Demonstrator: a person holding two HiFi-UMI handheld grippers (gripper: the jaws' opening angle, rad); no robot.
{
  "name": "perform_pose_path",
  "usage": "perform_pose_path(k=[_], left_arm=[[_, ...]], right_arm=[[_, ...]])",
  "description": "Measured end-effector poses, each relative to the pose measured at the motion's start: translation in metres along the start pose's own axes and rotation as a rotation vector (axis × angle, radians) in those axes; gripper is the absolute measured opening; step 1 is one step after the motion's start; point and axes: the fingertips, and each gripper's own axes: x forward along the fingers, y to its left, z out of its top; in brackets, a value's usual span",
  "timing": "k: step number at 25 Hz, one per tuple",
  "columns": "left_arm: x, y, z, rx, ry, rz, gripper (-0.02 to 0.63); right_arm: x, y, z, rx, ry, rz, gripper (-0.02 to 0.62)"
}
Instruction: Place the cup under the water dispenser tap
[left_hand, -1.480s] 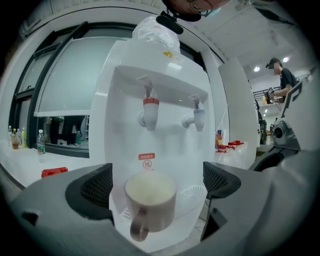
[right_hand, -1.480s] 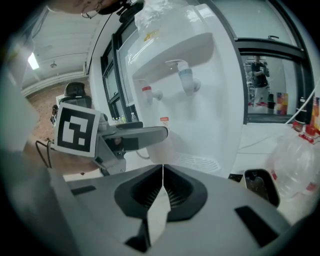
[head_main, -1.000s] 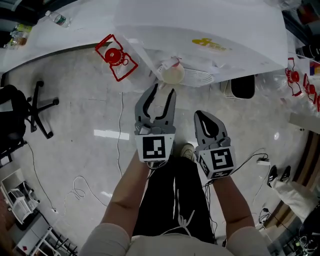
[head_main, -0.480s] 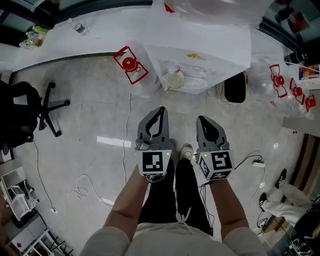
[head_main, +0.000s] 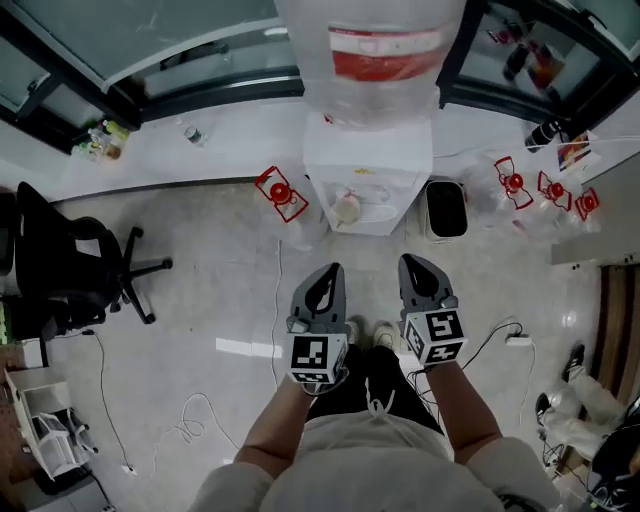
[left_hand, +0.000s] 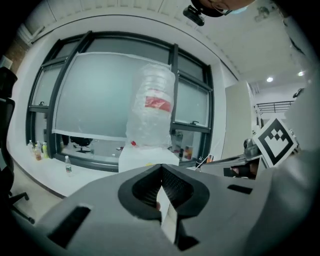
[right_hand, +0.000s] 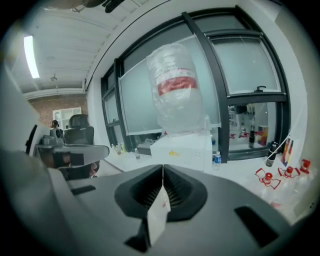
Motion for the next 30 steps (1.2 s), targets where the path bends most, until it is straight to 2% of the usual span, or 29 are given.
perform_pose_path(k=[8, 12, 20, 30], left_arm=[[-0.029, -0.024, 0.087, 0.016, -0.105, -0.058, 0.02], [-0.033, -0.026, 0.104, -0.008, -0.125, -0.079, 0.02], [-0.029, -0.03, 0.145, 0.017, -0.203, -0.098, 0.02], [-0.021, -0.021, 0.173, 0.01, -0.242, -0.097, 0.02]], right_arm=[[-0.055, 0.01, 0.075, -0.056, -0.108, -0.018, 0.028], [-0.066, 0.016, 0.096, -0.07, -0.149, -0.016, 0.028], [-0.072, 0.014, 0.118, -0.101, -0.186, -0.018, 0.028], [-0.064, 0.021, 0.148, -0.143, -0.233, 0.034, 0.026]])
